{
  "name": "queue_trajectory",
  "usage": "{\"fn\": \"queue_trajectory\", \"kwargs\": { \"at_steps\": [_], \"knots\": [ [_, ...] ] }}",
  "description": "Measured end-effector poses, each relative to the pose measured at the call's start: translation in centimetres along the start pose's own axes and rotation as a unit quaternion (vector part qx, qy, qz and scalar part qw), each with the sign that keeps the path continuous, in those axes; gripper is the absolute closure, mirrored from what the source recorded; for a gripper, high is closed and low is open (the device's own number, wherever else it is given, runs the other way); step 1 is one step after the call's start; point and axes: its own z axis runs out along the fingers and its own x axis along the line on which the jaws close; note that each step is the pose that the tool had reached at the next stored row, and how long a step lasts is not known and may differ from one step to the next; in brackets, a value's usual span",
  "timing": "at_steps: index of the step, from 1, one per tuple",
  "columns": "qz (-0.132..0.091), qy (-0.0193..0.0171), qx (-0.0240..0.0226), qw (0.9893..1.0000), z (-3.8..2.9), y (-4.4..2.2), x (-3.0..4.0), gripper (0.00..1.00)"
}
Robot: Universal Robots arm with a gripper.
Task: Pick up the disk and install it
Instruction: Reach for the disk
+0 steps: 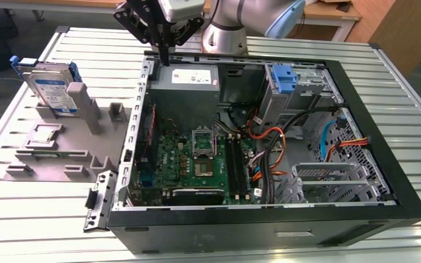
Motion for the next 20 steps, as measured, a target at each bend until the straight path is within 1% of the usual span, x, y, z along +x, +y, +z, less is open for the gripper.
{"fn": "queue_trajectory", "kwargs": {
  "at_steps": [11, 20],
  "knots": [
    [0.000, 0.0000, 0.0000, 1.0000, 0.01, -0.02, 0.26, 0.90],
    [0.000, 0.0000, 0.0000, 1.0000, 0.00, -0.06, 0.74, 0.90]
  ]
}}
